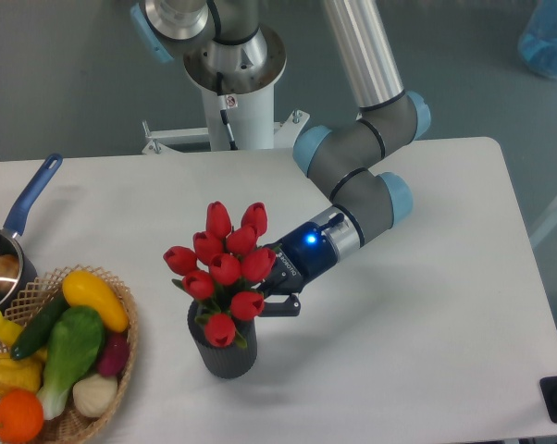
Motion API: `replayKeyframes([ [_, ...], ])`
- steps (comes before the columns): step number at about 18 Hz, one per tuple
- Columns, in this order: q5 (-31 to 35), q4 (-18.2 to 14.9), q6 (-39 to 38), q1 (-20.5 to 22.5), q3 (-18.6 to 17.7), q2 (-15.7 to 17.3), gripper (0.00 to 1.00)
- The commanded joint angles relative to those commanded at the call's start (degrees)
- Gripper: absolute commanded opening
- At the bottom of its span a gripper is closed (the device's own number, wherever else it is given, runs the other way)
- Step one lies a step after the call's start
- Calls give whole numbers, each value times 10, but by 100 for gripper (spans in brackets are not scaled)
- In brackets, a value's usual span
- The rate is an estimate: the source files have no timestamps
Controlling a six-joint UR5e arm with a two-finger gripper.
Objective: Insert the flowers into the vase
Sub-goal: 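Push the tulip stems deeper into the vase, adjusting the bunch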
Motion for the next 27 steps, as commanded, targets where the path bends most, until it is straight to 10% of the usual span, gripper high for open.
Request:
replayKeyframes([
  [27,4,1,4,0,0,-5,22],
])
